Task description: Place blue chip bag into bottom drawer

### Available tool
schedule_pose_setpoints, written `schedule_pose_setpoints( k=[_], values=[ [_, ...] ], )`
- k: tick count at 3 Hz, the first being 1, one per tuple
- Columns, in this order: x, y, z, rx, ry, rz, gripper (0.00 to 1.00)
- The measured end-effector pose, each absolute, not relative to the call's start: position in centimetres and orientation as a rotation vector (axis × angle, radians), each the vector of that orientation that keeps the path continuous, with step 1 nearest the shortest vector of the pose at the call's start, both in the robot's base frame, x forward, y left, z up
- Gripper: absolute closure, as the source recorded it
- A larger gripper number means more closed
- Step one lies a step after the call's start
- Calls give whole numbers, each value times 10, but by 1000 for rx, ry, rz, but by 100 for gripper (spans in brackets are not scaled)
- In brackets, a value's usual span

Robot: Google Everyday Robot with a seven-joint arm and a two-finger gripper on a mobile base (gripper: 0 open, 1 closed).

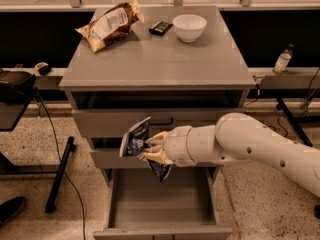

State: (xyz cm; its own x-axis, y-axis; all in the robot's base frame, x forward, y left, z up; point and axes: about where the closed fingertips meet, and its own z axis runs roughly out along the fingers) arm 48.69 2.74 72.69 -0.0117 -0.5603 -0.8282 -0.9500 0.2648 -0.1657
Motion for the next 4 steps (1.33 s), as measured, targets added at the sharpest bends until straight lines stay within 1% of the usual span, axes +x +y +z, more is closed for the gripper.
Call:
schedule_pose_setpoints(
  k=[1,2,4],
  values=[
    [502,26,687,-1420,1676,598,100],
    [508,23,585,-1371,1718,733,100],
    [505,29,565,-1318,1679,806,100]
  ],
)
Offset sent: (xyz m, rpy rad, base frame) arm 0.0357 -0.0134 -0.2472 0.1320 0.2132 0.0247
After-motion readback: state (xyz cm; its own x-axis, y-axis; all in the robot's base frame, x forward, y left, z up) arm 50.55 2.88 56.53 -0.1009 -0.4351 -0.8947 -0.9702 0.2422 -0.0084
